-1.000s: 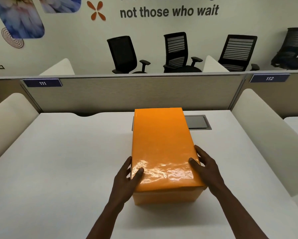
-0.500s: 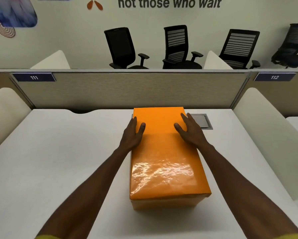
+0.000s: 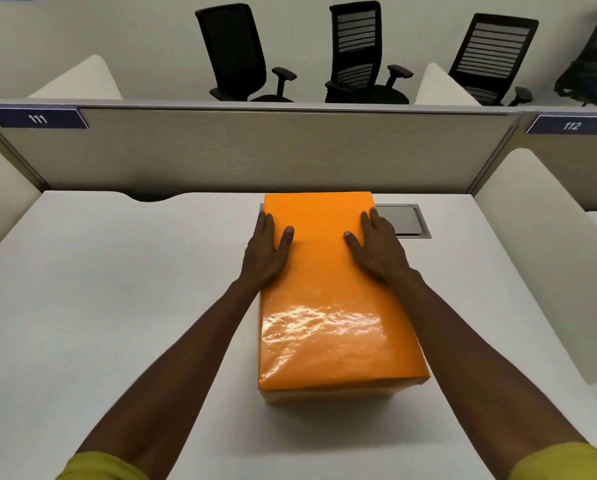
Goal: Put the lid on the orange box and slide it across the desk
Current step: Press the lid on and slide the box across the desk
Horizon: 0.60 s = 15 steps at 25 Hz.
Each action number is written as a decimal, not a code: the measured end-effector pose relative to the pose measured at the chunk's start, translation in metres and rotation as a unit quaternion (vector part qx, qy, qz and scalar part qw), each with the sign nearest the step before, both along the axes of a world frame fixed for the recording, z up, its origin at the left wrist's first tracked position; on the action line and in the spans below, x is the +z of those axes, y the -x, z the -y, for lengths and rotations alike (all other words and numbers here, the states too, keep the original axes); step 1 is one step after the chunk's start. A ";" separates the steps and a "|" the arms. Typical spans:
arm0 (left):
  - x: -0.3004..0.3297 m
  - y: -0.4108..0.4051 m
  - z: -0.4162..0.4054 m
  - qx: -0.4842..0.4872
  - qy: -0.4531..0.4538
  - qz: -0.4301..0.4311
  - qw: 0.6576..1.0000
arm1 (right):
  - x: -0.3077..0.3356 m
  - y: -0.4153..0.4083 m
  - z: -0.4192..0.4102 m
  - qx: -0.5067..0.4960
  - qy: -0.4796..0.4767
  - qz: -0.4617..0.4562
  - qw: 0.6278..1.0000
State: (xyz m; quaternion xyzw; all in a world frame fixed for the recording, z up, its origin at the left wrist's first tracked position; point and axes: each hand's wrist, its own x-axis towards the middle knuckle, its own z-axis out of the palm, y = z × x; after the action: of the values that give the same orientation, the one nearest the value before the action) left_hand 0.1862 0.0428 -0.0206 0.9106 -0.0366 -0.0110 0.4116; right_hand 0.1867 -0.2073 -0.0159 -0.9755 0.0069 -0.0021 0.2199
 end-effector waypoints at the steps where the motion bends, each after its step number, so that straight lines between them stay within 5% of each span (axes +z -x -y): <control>1: 0.000 -0.002 -0.001 0.001 -0.005 0.003 1.000 | 0.002 -0.002 0.001 0.002 0.006 0.004 1.000; 8: 0.023 -0.051 -0.008 0.041 0.080 -0.034 0.995 | 0.022 -0.045 0.007 -0.060 -0.109 0.052 0.991; 15: 0.013 -0.098 -0.008 0.059 0.112 -0.076 0.989 | 0.007 -0.077 0.021 0.004 -0.075 0.043 0.996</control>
State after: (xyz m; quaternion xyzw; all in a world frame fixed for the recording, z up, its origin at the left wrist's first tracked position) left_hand 0.2843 0.0507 -0.0073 0.8557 0.0473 -0.0521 0.5127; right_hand 0.2639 -0.2281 -0.0089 -0.9551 -0.0060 -0.0431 0.2929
